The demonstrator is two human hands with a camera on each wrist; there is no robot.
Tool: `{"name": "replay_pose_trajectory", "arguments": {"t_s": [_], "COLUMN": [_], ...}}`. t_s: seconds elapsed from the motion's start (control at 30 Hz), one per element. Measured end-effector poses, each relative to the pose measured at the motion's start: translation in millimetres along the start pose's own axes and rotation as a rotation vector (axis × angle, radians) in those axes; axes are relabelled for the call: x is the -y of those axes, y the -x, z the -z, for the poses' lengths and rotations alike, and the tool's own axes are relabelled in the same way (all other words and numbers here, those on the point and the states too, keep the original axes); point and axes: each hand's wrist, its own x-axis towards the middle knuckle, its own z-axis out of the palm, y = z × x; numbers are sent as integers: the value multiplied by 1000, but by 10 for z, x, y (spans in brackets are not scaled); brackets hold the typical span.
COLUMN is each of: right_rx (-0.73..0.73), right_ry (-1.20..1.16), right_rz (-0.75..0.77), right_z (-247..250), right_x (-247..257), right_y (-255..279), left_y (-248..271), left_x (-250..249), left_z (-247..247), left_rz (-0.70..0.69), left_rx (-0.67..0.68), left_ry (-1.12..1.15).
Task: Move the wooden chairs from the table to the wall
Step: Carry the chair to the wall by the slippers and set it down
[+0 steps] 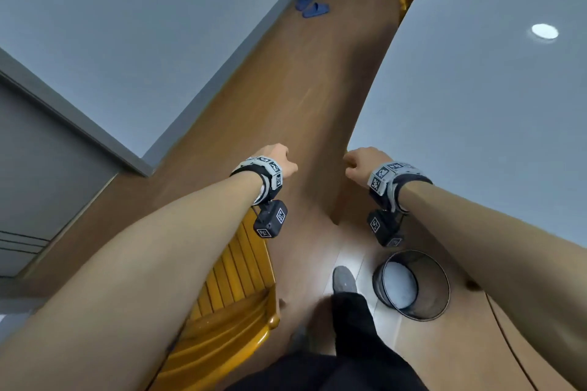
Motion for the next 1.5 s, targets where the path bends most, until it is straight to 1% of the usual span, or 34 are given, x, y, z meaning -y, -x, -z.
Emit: {"name": "replay_pose_trajectory", "arguments": {"t_s": [0.1,0.2,0.33,0.43,0.57,0.7,0.9,1.0,1.13,1.23,1.37,1.5], "right_rx": [-13,17,54,67,88,86,64,49,17,-5,-86,-182], "right_ry": [15,42,55,58,47,-14,-102,-152,-176,-196,-263,-315], "right_rz": [17,27,34,30,4,-61,-264,-354,-450,-516,-587,-661], "right_z": [287,560,843,1004,1206,1452,1808,2012,2342,2597,3024,3313], "right_x": [-147,-214,-220,-194,-126,-72,-186,-342,-721,-1135,-1752,-2253], "right_y": [-510,-964,-1563,-2081,-2899,-3775,-4638,-4942,-5454,-5950,-6668,-7137], "left_y": [-430,-727,-1146,-1612,-2459,-3524,-4809,-5341,-6091,-6710,-7537,-8149], "left_x": [-195,-269,-194,-81,33,78,-122,-376,-910,-1427,-2176,-2881], "left_z": [312,598,946,1238,1633,2038,2577,2810,3062,3205,3378,3504], "left_rz": [12,42,89,115,97,26,-120,-180,-291,-353,-422,-535], "left_rx": [-41,-63,-78,-97,-90,-59,63,98,109,114,128,144], "left_ry": [-11,0,11,12,-6,-22,-67,-118,-167,-202,-250,-342]}}
